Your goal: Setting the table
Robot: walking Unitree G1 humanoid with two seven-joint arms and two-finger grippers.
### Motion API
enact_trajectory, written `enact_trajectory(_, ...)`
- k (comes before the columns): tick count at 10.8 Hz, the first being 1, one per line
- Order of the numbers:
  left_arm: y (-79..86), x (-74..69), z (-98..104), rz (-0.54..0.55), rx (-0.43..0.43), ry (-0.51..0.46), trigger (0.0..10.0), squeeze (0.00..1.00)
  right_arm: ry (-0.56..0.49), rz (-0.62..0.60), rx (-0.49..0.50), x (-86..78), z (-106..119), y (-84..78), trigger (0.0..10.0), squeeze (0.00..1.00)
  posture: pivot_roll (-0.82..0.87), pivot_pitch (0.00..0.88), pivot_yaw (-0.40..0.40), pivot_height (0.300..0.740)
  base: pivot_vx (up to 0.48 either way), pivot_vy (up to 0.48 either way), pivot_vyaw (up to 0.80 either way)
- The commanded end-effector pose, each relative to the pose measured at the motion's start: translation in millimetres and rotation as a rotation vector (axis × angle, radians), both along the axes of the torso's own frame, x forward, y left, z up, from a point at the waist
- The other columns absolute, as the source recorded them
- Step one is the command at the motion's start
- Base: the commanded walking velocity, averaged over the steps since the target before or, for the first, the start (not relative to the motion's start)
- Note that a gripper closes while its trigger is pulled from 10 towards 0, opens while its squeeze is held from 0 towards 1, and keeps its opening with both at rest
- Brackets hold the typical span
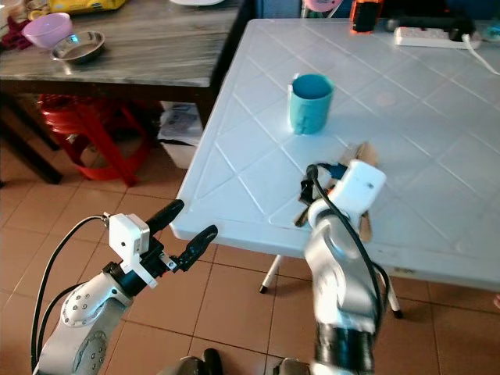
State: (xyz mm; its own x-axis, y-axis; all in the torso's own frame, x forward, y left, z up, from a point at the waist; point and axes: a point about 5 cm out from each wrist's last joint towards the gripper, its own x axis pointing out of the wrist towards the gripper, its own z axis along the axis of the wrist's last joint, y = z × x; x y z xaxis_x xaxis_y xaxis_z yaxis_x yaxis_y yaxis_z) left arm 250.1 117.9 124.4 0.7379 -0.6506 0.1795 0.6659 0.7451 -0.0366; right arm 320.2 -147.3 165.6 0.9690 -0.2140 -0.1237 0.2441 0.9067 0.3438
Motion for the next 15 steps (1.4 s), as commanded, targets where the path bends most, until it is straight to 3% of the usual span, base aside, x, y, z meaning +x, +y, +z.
enact_trajectory(1, 0.5, -2.3, 1.6, -0.004, 0.006, 0.001, 10.0, 0.0, 0.089, 0.012, -0.028, 2.4, -12.4, 9.3, 0.0, 0.0, -0.1, 0.217, 0.095, 0.74, 0.0, 0.0, 0.0)
enact_trajectory(4, -1.6, -2.7, 3.0, -0.004, 0.002, 0.01, 10.0, 0.0, 0.22, 0.033, -0.097, 10.4, -19.2, 16.4, 0.0, 0.0, -0.1, 0.213, 0.091, 0.74, 0.0, 0.0, 0.0)
enact_trajectory(5, -1.5, -2.8, 2.1, -0.001, 0.002, 0.017, 10.0, 0.0, 0.24, 0.05, -0.181, 12.9, -19.8, 16.1, 0.0, 0.0, -0.1, 0.213, 0.091, 0.74, 0.0, 0.0, 0.0)
enact_trajectory(6, -1.4, -2.2, 1.6, 0.001, 0.003, 0.022, 10.0, 0.0, 0.252, 0.076, -0.201, 14.4, -20.8, 15.7, 0.0, 0.0, -0.1, 0.213, 0.089, 0.74, 0.0, 0.0, 0.0)
enact_trajectory(10, -1.1, -3.4, -1.0, 0.003, 0.011, 0.035, 10.0, 0.0, 0.266, 0.112, -0.242, 15.9, -21.4, 10.9, 0.0, 0.0, -0.1, 0.22, 0.095, 0.74, 0.0, 0.0, 0.0)
enact_trajectory(15, -0.8, -3.3, -3.2, 0.005, 0.025, 0.043, 10.0, 0.0, 0.205, 0.249, -0.322, 16.1, -21.7, 8.5, 0.0, 0.0, -0.09, 0.225, 0.099, 0.74, 0.0, 0.0, 0.0)
